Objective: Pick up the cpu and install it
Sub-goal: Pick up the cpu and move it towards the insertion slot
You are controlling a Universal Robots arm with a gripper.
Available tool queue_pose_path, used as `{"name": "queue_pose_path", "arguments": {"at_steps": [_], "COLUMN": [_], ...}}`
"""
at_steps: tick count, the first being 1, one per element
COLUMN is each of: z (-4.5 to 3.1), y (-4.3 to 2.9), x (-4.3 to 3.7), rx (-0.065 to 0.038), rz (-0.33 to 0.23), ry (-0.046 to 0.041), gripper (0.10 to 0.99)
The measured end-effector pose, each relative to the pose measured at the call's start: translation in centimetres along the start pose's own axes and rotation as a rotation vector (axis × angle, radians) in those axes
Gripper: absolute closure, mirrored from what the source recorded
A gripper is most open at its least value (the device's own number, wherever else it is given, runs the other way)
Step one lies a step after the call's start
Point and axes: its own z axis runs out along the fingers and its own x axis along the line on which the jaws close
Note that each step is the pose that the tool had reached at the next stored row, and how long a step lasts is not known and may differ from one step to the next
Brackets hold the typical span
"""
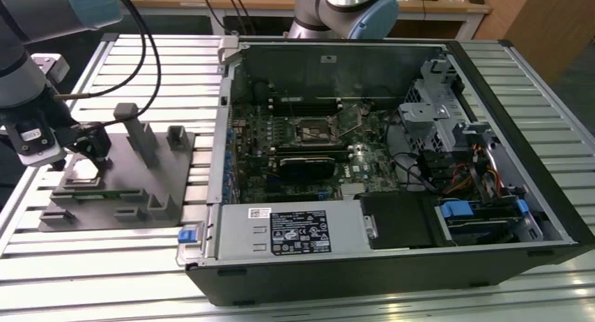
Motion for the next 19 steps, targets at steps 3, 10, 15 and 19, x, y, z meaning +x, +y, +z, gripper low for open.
{"name": "queue_pose_path", "arguments": {"at_steps": [3, 10, 15, 19], "z": [0.26, 0.81, 0.92, 0.93], "y": [-0.01, -0.02, -0.02, -0.02], "x": [0.00, 0.00, -0.02, -0.02], "rx": [-0.001, -0.003, -0.003, -0.003], "rz": [0.000, -0.016, -0.029, -0.033], "ry": [0.0001, 0.0005, 0.0009, 0.0004], "gripper": [0.353, 0.353, 0.435, 0.435]}}
